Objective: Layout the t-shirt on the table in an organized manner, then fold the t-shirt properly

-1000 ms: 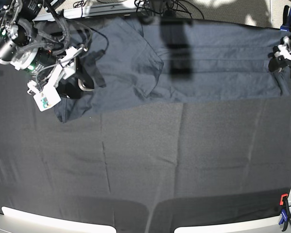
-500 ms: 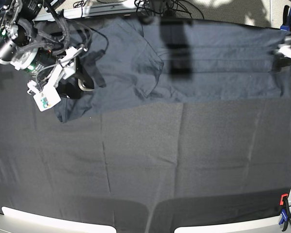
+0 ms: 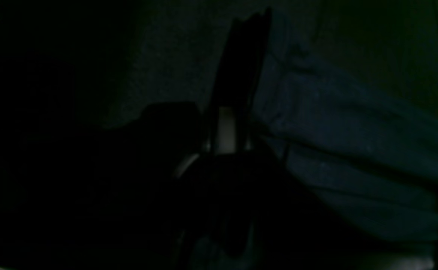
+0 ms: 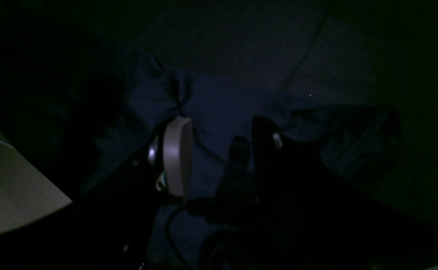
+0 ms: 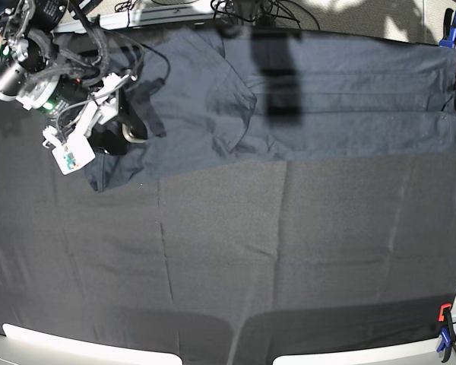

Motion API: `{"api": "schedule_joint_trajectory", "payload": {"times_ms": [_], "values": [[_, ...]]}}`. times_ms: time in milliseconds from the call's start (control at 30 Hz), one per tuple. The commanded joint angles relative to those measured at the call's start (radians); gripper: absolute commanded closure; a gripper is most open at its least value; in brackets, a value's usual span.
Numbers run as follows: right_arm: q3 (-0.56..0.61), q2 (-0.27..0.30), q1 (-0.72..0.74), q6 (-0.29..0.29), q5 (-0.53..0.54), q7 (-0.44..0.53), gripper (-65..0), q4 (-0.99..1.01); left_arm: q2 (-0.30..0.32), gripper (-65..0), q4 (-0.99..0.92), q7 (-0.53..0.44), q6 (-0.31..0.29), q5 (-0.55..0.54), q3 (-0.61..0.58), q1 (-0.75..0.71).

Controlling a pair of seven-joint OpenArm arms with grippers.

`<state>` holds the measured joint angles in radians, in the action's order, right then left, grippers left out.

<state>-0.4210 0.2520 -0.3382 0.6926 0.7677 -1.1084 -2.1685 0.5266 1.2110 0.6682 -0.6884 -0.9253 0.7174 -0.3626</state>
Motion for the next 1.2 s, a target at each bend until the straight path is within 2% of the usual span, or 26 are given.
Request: {"api": "schedule_joint_trajectory", "payload": {"times_ms": [0, 33, 67, 167, 300, 533, 700, 800, 833, 967, 1067, 1167], "values": [[-0.004, 0.011, 0.005, 0.006, 0.021, 0.032, -25.6, -0.018, 0.025, -22.9, 0.014, -0.007, -0.010, -0.021, 0.008, -0.001], [-0.004, 0.011, 0.005, 0.006, 0.021, 0.032, -25.6, -0.018, 0.025, -28.8, 0.014, -0.002, -0.010, -0.021, 0.008, -0.001], [-0.004, 0.011, 0.005, 0.006, 0.021, 0.032, -25.6, -0.018, 0.025, -30.8, 0.014, 0.005, -0.010, -0.021, 0.008, -0.001], [-0.004, 0.011, 0.005, 0.006, 0.021, 0.039, -25.6, -0.018, 0.025, -30.7, 0.015, 0.072, -0.010, -0.022, 0.005, 0.001], [-0.004, 0.011, 0.006, 0.006, 0.021, 0.058, -25.6, -0.018, 0.026, -30.7, 0.015, 0.113, -0.010, -0.018, -0.031, 0.000], [-0.004, 0.011, 0.005, 0.006, 0.021, 0.061, -25.6, -0.018, 0.045, -30.7, 0.015, 0.117, -0.010, -0.013, -0.176, 0.012], [-0.004, 0.011, 0.005, 0.006, 0.021, 0.060, -25.6, -0.018, 0.040, -30.5, 0.015, 0.116, -0.010, 0.085, -0.183, 0.030], [-0.004, 0.011, 0.005, 0.006, 0.021, 0.060, -25.6, -0.018, 0.042, -30.5, 0.015, 0.123, -0.010, 0.089, -0.183, 0.024], [-0.004, 0.011, 0.005, 0.006, 0.021, 0.060, -25.6, -0.018, 0.042, -30.0, 0.015, 0.127, -0.010, 0.085, -0.183, 0.023], [-0.004, 0.011, 0.005, 0.006, 0.021, 0.061, -25.6, -0.018, 0.042, -20.8, 0.040, 0.163, -0.010, 0.029, -0.183, -0.018], [-0.004, 0.011, 0.005, 0.006, 0.021, 0.062, -25.6, -0.018, 0.041, -20.1, 0.093, 0.161, -0.010, -0.010, -0.183, -0.061], [-0.004, 0.011, 0.005, 0.006, 0.021, 0.064, -25.6, -0.018, 0.034, -20.1, 0.113, 0.115, -0.010, -0.009, -0.183, -0.072]]}}
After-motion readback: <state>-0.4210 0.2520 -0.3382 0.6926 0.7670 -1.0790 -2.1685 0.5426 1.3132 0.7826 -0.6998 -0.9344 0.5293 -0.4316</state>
